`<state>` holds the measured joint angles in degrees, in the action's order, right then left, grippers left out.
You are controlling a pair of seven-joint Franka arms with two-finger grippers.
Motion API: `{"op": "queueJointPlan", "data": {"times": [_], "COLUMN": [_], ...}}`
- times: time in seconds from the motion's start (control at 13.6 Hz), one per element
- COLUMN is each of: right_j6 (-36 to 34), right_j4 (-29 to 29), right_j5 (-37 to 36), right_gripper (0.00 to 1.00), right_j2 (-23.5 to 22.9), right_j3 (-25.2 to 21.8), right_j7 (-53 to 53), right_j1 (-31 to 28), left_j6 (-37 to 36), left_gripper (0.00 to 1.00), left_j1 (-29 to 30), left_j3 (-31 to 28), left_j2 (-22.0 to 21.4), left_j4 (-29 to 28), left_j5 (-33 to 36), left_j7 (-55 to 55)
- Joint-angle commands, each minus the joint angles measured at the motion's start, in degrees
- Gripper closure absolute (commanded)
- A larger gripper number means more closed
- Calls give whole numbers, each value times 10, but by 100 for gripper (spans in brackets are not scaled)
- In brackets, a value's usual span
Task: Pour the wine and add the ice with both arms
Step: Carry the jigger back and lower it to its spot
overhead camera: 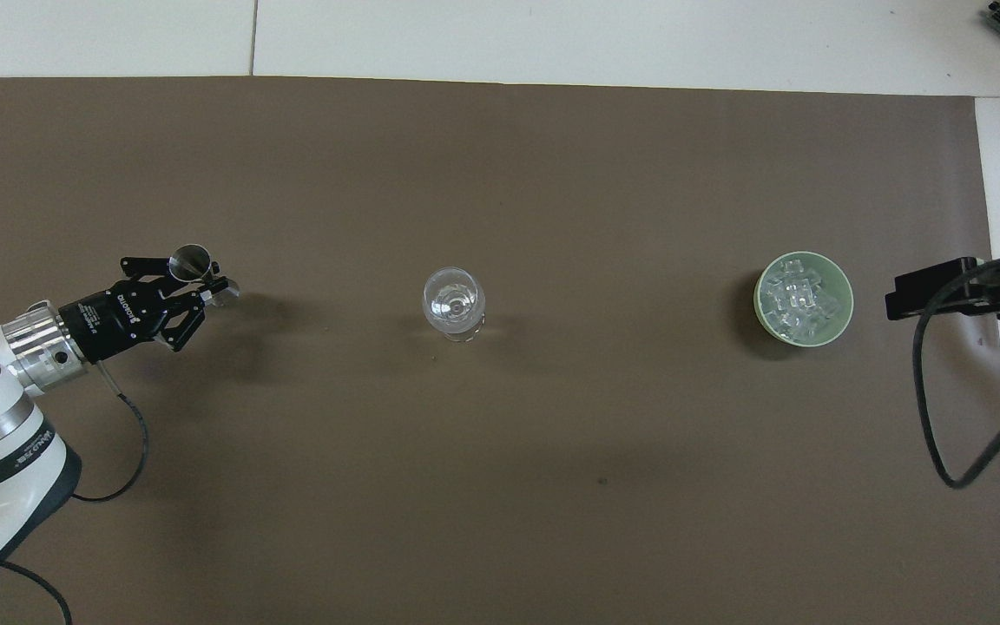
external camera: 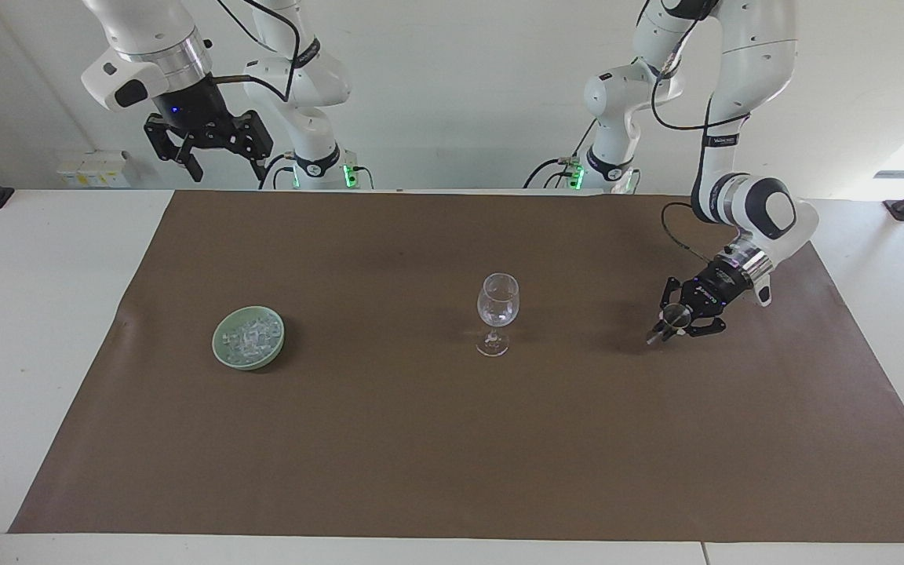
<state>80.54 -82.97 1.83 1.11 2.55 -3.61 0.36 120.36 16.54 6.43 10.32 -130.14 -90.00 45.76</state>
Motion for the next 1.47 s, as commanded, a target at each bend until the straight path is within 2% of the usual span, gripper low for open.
{"op": "queueJointPlan", "data": {"times": [0.0, 0.37, 0.81, 0.95, 1.03, 1.17, 1.25, 1.32, 1.39], "right_j6": [6, 6, 1, 56, 99, 189, 223, 262, 296], "right_j4": [-13, -13, -16, -40, -89, -165, -190, -215, -237], "right_j5": [4, 4, 4, 4, 4, 4, 4, 4, 4], "right_gripper": [0, 0, 0, 0, 0, 0, 0, 0, 0], "right_j2": [10, 10, 11, 15, 37, 57, 55, 55, 56], "right_j3": [-4, -4, -5, -7, -7, -7, -7, -7, -8], "right_j7": [6, 6, 4, 11, 7, 7, 6, 6, 7], "right_j1": [2, 2, -5, -21, -22, -22, -22, -22, -22], "left_j6": [-40, -58, -93, -94, -94, -94, -92, -92, -90], "left_gripper": [100, 100, 100, 100, 98, 82, 67, 48, 37], "left_j1": [40, 83, 97, 98, 98, 97, 97, 97, 97], "left_j3": [4, 6, 5, 5, 5, 5, 5, 5, 4], "left_j2": [12, 34, 53, 56, 56, 56, 57, 57, 57], "left_j4": [-6, -14, -30, -29, -30, -29, -30, -29, -28], "left_j5": [3, 2, -4, -4, -4, -4, -4, -4, -4], "left_j7": [-31, -53, -118, -122, -122, -122, -122, -123, -122]}}
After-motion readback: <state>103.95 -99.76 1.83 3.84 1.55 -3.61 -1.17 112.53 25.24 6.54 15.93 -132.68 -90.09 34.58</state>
